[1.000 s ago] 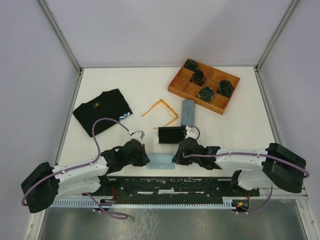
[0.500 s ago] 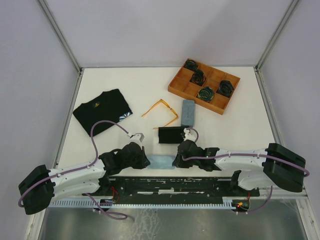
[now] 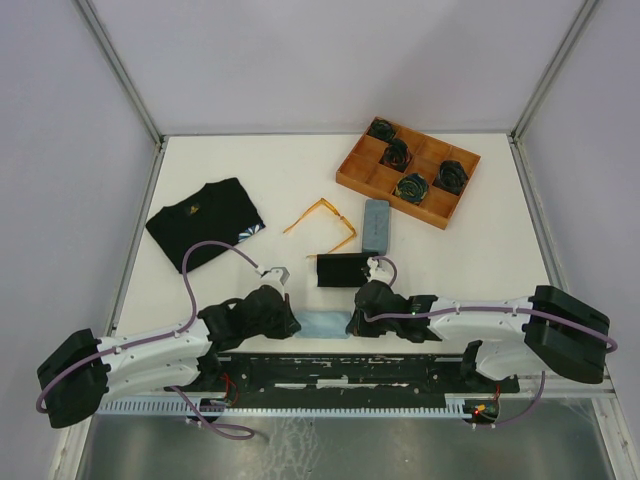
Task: Organize the sunglasses
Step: Fold the glasses cleaning cloth at the center of the board.
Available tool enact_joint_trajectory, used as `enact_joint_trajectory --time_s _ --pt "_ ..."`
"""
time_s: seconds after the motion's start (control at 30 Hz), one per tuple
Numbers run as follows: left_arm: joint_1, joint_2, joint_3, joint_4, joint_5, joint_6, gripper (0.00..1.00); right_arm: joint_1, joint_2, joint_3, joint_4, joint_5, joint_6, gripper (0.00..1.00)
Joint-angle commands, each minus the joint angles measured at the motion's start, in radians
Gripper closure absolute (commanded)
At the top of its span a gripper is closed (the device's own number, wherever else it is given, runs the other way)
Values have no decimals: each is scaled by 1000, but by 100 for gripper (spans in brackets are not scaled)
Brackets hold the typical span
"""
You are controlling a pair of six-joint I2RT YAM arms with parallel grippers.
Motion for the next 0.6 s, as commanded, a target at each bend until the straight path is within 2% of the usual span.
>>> enact_joint_trajectory --time_s 0.0,0.43,0.5,0.57 --pt "-10 -1 -10 6 -4 -45 97 9 16 43 4 -6 -9 100" --pt "-14 18 -16 16 1 -41 97 13 38 46 3 12 -7 96" --pt "-14 24 -13 19 6 -39 96 13 34 44 -1 15 -5 91" --pt "-14 26 -8 13 7 -35 91 13 26 45 -6 19 -4 85"
